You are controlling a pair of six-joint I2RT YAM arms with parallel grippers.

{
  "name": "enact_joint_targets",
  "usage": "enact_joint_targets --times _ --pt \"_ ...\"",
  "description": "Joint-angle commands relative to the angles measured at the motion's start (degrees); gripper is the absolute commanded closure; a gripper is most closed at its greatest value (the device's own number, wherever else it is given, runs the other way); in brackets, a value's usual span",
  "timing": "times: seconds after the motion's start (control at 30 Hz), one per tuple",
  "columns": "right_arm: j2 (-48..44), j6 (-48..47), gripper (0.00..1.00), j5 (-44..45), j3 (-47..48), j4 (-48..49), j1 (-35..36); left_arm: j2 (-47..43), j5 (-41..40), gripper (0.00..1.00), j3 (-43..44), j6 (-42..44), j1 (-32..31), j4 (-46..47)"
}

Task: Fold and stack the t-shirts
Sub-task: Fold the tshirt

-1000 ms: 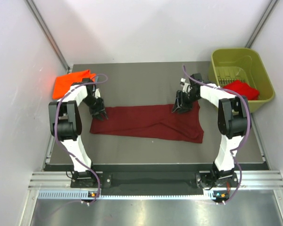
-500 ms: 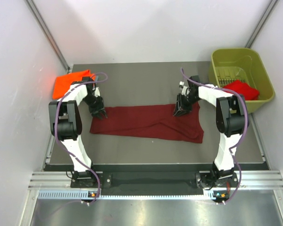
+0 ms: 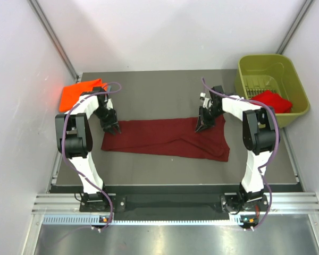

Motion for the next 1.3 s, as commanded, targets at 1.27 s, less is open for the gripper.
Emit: enact_joint_targets --times 1.27 --pt "-19.9 -6.8 0.62 5.5 -10.3 2.2 5.9 2.8 2.0 0.63 5.1 -1.4 -1.0 2.2"
